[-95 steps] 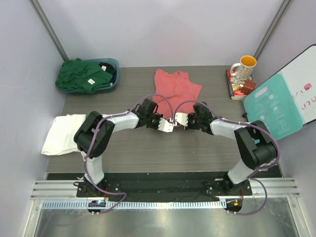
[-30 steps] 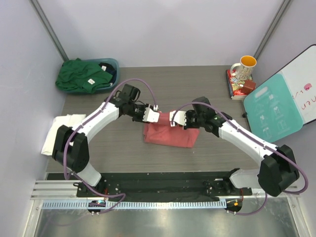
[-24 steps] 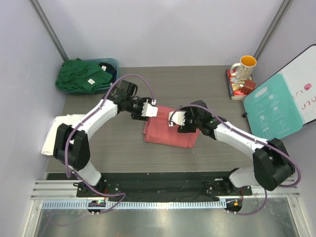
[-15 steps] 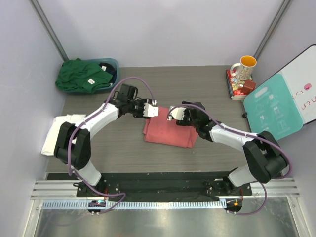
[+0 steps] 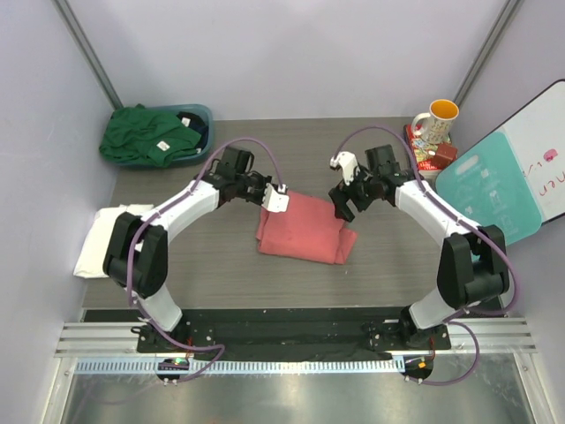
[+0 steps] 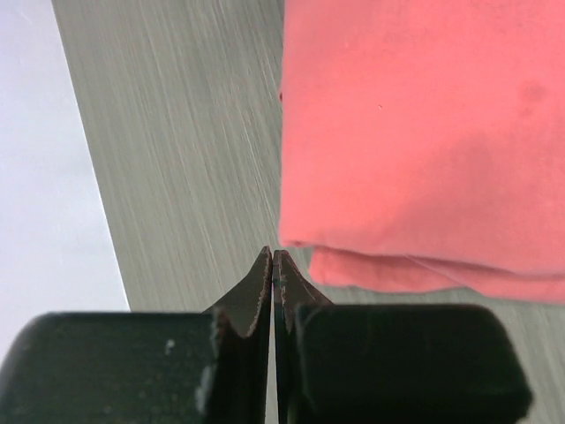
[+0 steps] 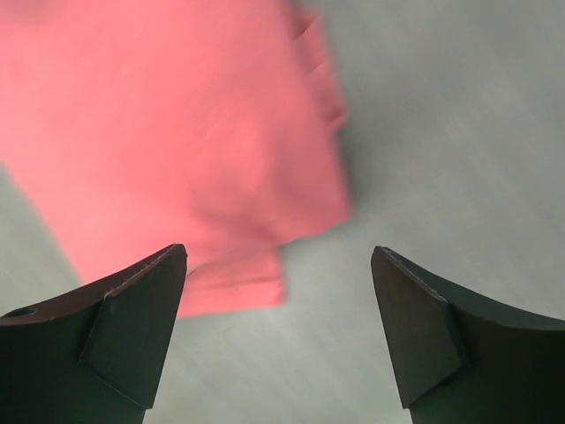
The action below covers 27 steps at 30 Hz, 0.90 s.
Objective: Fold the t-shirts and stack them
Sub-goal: Fold the long partially folded tshirt into a neat square, then smooth out wrinkles on the folded tshirt
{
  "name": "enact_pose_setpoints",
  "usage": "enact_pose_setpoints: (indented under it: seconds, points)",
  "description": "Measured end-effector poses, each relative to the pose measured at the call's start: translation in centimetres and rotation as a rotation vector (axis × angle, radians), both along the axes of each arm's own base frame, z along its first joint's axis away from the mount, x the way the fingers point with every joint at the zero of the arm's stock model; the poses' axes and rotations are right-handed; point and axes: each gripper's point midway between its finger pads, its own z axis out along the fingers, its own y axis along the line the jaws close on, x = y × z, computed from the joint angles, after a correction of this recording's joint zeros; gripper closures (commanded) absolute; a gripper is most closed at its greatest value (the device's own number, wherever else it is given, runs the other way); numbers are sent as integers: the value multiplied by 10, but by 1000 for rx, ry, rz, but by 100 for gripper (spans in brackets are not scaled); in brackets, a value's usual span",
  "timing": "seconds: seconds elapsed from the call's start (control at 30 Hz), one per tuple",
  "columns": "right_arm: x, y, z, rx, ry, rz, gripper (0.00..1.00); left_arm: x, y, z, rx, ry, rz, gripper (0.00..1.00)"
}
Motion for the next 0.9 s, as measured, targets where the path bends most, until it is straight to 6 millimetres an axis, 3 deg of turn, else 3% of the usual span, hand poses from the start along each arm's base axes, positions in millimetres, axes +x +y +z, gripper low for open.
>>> enact_pose_setpoints:
  seconds: [0.17, 0.33, 0.57, 0.63, 0.73, 0.9]
  points:
    - [-40, -8, -39, 4, 256, 25, 9, 1, -20, -14, 37, -38, -97, 100]
    - [-46, -25, -52, -22, 361, 15, 10, -25, -35, -48, 121, -6, -236, 100]
    - [-34, -36, -35, -60, 290, 38, 11, -51, -47, -72, 202, 34, -318, 100]
    - [-31, -38, -31, -75, 268, 45, 11, -48, -46, -83, 245, 34, -305, 100]
    - [-22, -39, -17, -85, 226, 47, 11, -40, -41, -115, 325, 57, -263, 100]
    - [-4, -35, 20, -67, 123, 46, 11, -12, -43, -116, 341, 27, -142, 100]
